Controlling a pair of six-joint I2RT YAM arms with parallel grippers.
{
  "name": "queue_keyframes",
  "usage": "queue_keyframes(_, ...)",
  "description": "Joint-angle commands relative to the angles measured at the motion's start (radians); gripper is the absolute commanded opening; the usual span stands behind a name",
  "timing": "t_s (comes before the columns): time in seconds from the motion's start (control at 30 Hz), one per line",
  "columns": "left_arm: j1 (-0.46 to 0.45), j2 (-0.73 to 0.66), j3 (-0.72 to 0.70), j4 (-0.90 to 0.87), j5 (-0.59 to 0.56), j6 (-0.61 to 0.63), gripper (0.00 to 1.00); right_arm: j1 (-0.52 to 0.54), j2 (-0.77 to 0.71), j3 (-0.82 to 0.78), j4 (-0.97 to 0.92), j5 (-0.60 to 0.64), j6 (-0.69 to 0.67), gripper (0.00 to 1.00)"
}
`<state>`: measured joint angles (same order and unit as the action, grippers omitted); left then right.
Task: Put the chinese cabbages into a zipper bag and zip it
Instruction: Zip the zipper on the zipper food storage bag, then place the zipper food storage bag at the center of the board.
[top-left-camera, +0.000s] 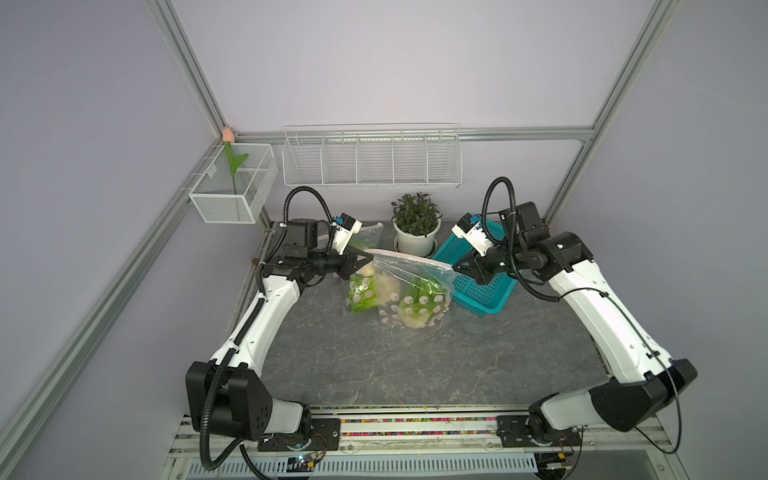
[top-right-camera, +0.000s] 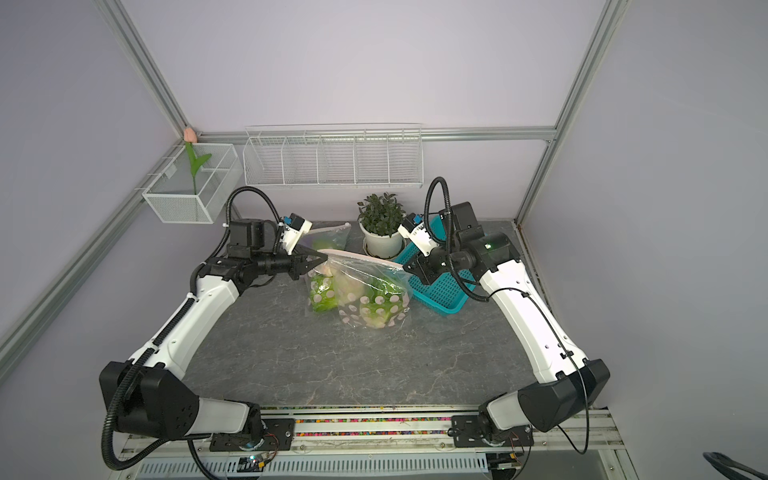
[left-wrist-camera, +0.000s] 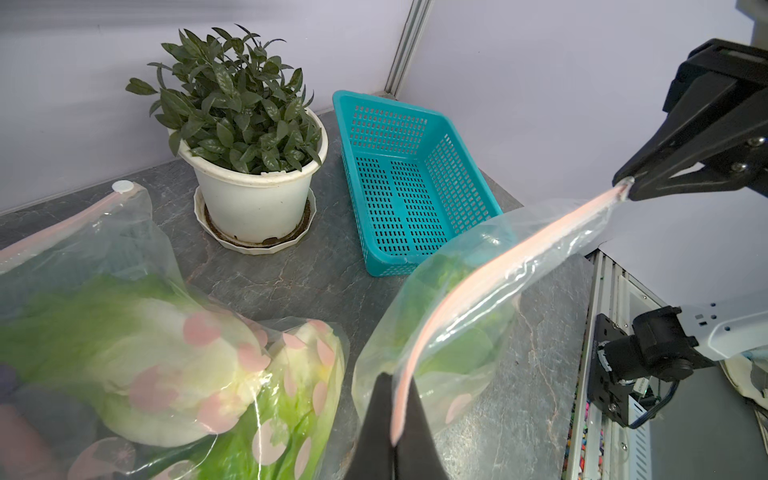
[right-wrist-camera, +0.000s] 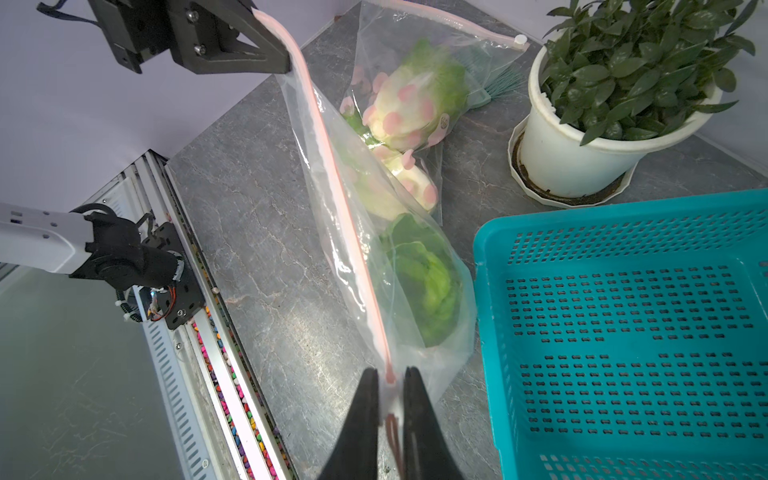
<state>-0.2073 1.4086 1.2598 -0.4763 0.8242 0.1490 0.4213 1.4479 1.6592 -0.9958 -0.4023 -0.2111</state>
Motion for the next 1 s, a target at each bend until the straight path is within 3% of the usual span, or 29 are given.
queue_keyframes(0.0,0.020,0.051,0.037,0.047,-0.106,-0.086,0.00,0.016,0.003,0.023,0.002,0.098,0.049,0.38)
queue_keyframes(0.07,0.020,0.092,0.064,0.066,-0.200,-0.140,0.00,0.089,-0.015,0.045,0.017,0.242,0.100,0.49)
queue_keyframes(0.13,0.017,0.152,0.117,0.051,-0.308,-0.171,0.00,0.177,-0.028,0.051,0.031,0.423,0.167,0.52)
queue_keyframes(0.27,0.010,0.249,0.203,0.019,-0.441,-0.216,0.00,0.356,-0.009,-0.049,0.187,0.577,0.267,0.61)
queue_keyframes(0.33,0.004,0.279,0.226,0.000,-0.464,-0.222,0.00,0.405,0.040,-0.121,0.324,0.584,0.306,0.61)
queue_keyframes(0.47,0.002,0.291,0.229,-0.047,-0.504,-0.237,0.02,0.402,0.176,-0.198,0.589,0.611,0.342,0.62)
queue_keyframes(0.63,0.003,0.233,0.174,-0.082,-0.548,-0.221,0.19,0.381,0.396,-0.132,0.757,0.593,0.367,0.62)
queue_keyframes(0.83,0.003,0.075,0.100,-0.140,-0.637,-0.219,0.41,0.355,0.596,-0.065,0.635,0.559,0.405,0.54)
queue_keyframes(0.97,0.003,-0.047,0.022,-0.140,-0.700,-0.236,0.45,0.347,0.579,-0.107,0.576,0.536,0.438,0.52)
